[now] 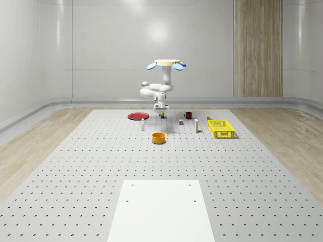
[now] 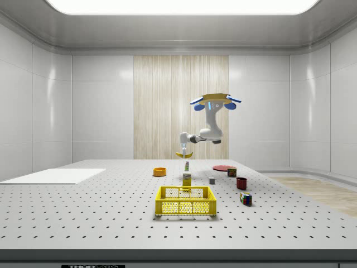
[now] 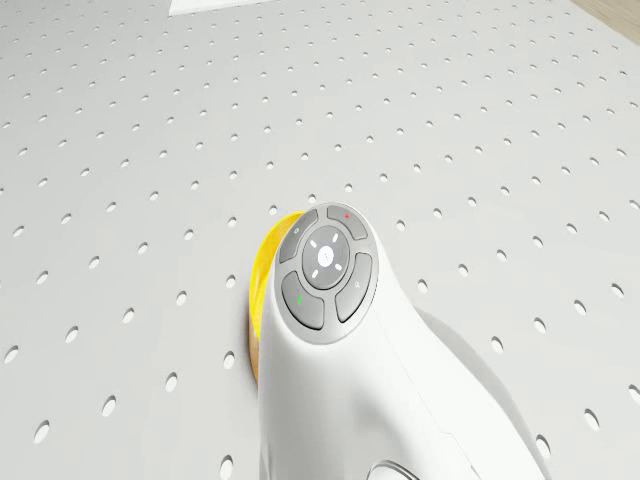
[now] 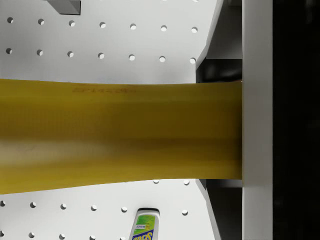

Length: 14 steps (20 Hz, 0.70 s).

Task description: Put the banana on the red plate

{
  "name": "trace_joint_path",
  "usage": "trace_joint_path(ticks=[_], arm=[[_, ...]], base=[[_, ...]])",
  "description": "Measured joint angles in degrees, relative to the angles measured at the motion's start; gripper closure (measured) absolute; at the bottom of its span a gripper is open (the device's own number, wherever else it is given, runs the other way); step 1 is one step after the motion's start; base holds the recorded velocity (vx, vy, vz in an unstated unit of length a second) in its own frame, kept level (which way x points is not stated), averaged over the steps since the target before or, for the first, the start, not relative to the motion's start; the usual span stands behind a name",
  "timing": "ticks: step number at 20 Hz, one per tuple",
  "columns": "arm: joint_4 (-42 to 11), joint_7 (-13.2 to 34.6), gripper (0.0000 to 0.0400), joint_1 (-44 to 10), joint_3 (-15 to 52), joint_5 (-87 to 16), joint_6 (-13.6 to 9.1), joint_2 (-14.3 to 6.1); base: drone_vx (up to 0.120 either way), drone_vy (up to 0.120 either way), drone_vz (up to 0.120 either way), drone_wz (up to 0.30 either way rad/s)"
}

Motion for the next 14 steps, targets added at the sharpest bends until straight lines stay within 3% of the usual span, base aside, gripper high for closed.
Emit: trace_joint_path(ticks=[14], arm=[[0.1, -23.2, 0.0207, -0.5, 0.3, 0.6, 1.9, -1.9]], base=[[0.000, 0.000, 0.000, -0.300]])
